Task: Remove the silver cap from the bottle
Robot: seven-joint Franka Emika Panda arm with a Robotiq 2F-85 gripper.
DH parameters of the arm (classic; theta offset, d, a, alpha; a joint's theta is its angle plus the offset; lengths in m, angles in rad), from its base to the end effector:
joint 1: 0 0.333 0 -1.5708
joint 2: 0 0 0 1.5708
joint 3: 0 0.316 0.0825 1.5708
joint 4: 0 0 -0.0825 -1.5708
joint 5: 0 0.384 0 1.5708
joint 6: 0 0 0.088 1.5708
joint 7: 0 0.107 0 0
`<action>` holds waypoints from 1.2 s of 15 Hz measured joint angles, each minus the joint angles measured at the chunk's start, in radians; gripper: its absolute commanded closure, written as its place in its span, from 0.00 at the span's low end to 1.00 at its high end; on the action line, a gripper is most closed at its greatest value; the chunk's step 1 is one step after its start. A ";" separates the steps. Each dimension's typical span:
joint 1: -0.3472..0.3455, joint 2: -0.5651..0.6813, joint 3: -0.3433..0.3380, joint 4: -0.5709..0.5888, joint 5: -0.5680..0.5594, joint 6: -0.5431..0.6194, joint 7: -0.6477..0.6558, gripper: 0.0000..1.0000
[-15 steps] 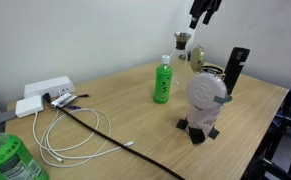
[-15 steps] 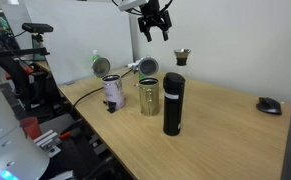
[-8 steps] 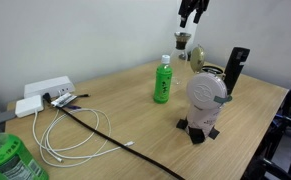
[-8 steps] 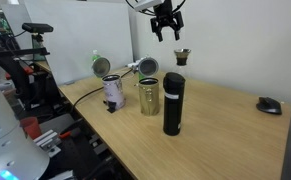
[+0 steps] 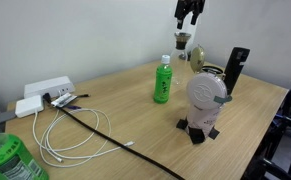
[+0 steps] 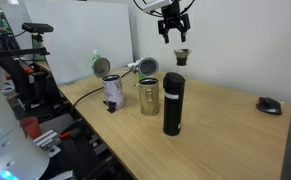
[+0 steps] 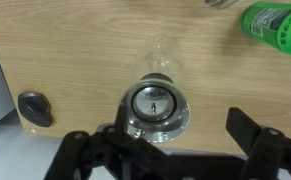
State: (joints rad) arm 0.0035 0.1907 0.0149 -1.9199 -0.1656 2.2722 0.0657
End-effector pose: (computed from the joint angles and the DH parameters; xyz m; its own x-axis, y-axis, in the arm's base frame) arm 0.6169 0.0069 0.4099 0.9850 0.0588 0.1624 0.0380 -0.9910 0.1282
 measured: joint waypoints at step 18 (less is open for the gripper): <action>0.000 0.046 -0.018 0.040 0.030 0.004 0.064 0.03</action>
State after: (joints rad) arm 0.0037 0.2371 -0.0035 -1.8803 -0.1352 2.2760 0.1300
